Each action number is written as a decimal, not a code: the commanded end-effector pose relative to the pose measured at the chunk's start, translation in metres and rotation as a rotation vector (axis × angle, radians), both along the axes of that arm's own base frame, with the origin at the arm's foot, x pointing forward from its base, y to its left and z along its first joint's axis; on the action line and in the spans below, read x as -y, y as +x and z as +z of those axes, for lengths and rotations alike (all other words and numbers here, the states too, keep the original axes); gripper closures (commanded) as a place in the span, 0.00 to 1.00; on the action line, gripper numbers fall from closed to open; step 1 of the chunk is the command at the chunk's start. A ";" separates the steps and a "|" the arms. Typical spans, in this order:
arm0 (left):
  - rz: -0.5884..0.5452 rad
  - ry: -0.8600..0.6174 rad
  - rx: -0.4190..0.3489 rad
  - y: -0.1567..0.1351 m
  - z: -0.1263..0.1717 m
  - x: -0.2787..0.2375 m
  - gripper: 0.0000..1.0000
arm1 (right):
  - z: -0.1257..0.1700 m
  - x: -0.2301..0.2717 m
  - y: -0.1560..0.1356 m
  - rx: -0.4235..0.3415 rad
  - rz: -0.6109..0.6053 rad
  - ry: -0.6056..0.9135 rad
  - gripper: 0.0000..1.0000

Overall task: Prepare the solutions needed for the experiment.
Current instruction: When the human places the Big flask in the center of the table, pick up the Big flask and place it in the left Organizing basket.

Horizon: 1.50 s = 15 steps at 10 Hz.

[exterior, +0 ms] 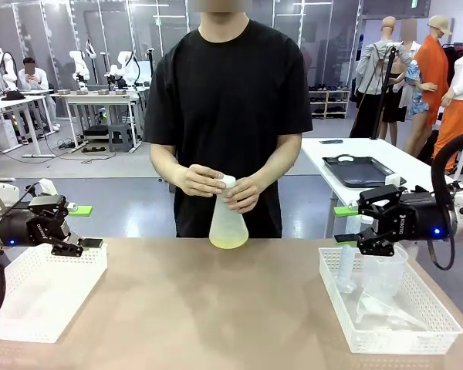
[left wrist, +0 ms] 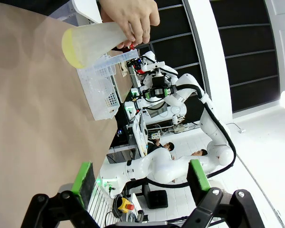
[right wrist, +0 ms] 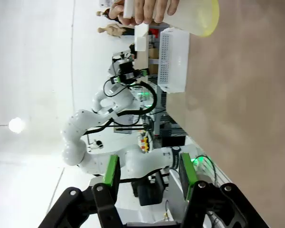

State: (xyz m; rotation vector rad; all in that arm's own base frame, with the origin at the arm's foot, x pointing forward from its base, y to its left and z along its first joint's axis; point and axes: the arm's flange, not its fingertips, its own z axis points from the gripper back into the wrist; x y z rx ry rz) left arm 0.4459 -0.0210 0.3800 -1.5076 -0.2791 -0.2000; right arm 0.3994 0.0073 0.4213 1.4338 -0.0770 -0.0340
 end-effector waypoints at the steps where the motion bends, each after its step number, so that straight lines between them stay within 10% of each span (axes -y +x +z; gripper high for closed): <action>1: -0.005 0.007 0.000 -0.001 0.002 0.000 0.00 | -0.003 0.005 0.004 -0.015 -0.008 0.079 0.37; 15: -0.005 0.007 0.000 -0.001 0.002 0.000 0.00 | -0.009 0.010 0.003 -0.039 -0.022 0.098 0.37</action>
